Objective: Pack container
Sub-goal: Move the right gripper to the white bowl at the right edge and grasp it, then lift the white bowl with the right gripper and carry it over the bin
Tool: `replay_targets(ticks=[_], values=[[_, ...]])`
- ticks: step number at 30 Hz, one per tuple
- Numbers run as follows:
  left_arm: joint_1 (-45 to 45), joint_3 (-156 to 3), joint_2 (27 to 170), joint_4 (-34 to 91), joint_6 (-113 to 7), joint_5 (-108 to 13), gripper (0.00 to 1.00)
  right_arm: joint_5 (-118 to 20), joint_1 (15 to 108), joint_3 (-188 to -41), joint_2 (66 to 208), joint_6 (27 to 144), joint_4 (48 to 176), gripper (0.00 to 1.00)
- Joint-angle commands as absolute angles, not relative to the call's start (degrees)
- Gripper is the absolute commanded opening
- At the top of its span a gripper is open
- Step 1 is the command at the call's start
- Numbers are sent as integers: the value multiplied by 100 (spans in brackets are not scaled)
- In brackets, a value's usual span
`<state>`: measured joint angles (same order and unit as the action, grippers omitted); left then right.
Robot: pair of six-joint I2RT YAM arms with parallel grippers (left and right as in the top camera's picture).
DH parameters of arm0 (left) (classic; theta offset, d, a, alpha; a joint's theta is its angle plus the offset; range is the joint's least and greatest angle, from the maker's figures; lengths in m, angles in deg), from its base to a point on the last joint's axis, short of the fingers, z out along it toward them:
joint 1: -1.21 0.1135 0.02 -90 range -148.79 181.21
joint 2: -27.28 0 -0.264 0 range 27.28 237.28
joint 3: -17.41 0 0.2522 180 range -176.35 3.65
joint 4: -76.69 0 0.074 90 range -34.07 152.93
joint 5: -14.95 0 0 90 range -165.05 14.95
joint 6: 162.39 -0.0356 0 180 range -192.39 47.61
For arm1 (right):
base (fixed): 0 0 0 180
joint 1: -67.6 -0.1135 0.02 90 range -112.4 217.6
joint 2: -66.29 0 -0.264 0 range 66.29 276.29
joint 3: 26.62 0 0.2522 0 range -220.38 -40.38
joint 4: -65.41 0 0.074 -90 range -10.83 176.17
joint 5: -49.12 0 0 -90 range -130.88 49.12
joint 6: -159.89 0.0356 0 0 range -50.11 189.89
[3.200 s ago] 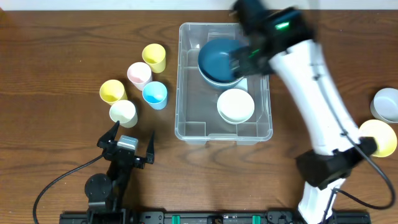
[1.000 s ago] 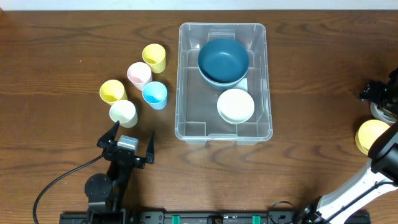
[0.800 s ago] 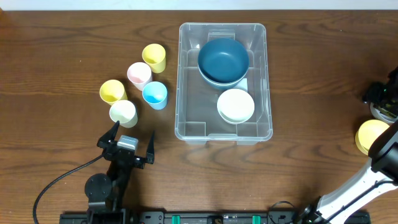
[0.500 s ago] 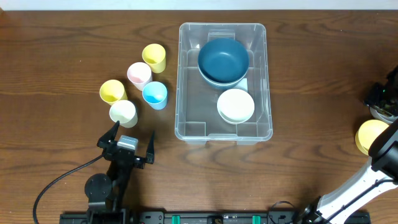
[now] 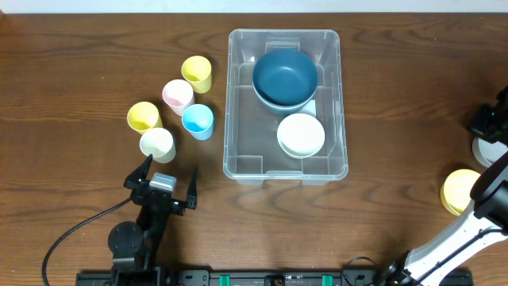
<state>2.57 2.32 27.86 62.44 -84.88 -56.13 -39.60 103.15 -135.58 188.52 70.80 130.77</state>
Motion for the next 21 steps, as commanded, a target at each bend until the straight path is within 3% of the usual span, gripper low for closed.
replay_targets(ticks=[1, 7, 11, 16, 21], values=[[279, 342, 2751, 6045, -8564, -5580, 98, -4351, 10144, -14327, 18876, 7178, 13385, 1], [279, 342, 2751, 6043, -8564, -5580, 98, -5704, 9574, -16227, 18876, 7174, 14646, 1], [279, 342, 2751, 6045, -8564, -5580, 98, -6611, 8693, -17468, 18876, 7128, 15582, 1], [279, 342, 2751, 6045, -8564, -5580, 98, -6229, 7165, -18386, 18876, 6979, 16406, 1], [279, 342, 2751, 6043, -8564, -5580, 98, -4557, 5517, -18508, 18876, 7410, 16633, 1]])
